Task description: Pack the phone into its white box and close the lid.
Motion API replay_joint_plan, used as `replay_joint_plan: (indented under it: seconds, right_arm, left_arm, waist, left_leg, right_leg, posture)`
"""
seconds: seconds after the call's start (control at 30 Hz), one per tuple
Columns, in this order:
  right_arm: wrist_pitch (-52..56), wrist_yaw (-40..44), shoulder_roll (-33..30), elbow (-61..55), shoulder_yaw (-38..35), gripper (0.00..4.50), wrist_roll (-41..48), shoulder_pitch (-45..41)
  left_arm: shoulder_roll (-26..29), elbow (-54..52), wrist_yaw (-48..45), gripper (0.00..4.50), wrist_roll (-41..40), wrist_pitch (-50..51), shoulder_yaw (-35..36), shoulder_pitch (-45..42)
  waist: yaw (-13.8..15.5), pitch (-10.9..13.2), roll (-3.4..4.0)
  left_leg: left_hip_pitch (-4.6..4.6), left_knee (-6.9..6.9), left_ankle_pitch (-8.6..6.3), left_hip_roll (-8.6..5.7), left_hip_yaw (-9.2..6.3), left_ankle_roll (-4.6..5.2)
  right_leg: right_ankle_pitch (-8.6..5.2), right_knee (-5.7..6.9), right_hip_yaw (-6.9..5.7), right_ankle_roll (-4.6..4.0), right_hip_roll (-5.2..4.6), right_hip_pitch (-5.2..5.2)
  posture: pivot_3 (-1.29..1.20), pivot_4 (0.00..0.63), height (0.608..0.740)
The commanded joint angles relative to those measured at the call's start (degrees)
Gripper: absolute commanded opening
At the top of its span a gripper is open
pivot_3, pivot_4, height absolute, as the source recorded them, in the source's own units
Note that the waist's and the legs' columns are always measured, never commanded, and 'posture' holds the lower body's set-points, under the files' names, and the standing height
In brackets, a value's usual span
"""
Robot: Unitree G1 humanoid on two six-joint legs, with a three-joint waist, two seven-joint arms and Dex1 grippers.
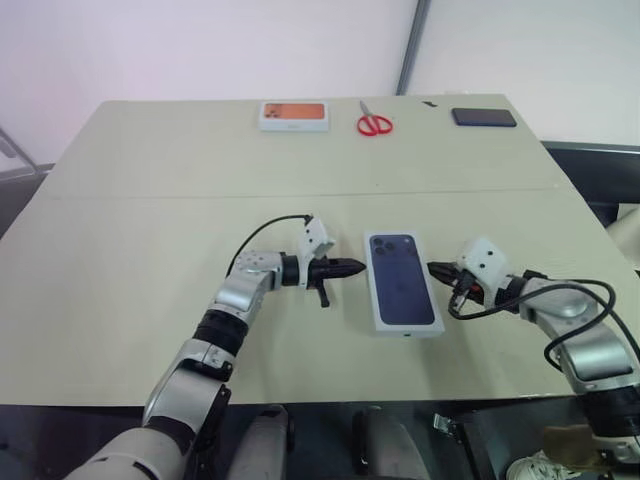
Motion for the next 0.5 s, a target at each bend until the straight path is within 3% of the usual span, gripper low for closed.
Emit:
replay_joint_plan:
  seconds: [0.03,0.5]
  right_arm:
    - [-2.19,0.30,-0.28,-1.70,0.28,0.05,-1.29,0.30]
    - [-3.44,-2.67,-0.47,4.63,-1.46,0.05,-4.73,-3.74]
  left_arm:
    - [-0.47,-0.45,-0.25,0.00,-0.13,-1.12,0.16,-1.75]
    - [0.79,-3.00,-0.60,0.00,-1.80,-0.06,2.01,-1.16]
  waist:
    - [0.00,0.00,0.00]
    - [-0.02,0.00,0.00]
  left_leg:
    - [0.00,0.00,0.00,0.00,0.00,0.00]
    - [0.00,0.06,0.00,0.00,0.01,0.00]
  right_leg:
    - [0.00,0.00,0.00,0.00,0.00,0.00]
    - [0.00,0.02,0.00,0.00,0.00,0.01]
  posture:
    - [0.00,0.150,0.740]
    - [0.00,0.150,0.740]
